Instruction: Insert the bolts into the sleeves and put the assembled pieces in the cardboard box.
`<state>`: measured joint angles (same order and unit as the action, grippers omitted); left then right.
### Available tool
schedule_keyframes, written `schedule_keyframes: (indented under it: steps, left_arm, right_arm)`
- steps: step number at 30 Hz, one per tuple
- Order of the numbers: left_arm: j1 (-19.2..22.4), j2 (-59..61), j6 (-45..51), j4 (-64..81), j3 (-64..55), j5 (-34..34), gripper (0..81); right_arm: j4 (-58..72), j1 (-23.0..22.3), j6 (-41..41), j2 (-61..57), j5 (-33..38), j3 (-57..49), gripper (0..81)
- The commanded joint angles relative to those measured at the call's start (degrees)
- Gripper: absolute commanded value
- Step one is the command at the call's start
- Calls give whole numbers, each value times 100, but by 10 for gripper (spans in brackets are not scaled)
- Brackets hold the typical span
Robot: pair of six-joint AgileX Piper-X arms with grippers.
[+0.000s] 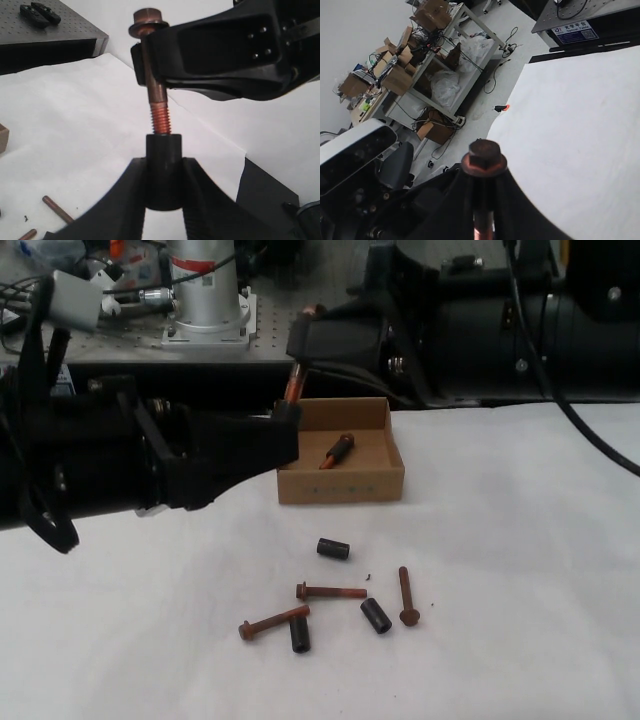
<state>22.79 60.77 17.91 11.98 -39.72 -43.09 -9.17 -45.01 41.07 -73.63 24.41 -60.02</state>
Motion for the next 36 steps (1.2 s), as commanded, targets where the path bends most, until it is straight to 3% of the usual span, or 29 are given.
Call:
schedule_keyframes:
  steps: [1, 19, 21, 25, 36]
  left_arm:
    - [-36, -49, 161, 480, -79, 392, 6]
    - [-36, -49, 403, 993, -79, 494, 6]
    - [-36, -49, 403, 993, -79, 494, 6]
    - [-36, -49, 443, 1246, -79, 494, 6]
    - [-36, -49, 443, 1681, -79, 541, 6]
  right_arm:
    - [-378, -112, -186, 138, 825, -16, 29]
    - [-377, -112, -472, 188, 1008, -16, 1]
    - [-377, -112, -472, 188, 1008, -16, 94]
    - [-654, -97, -472, 188, 846, -16, 387]
    - [-1420, -97, -906, 188, 871, -16, 364]
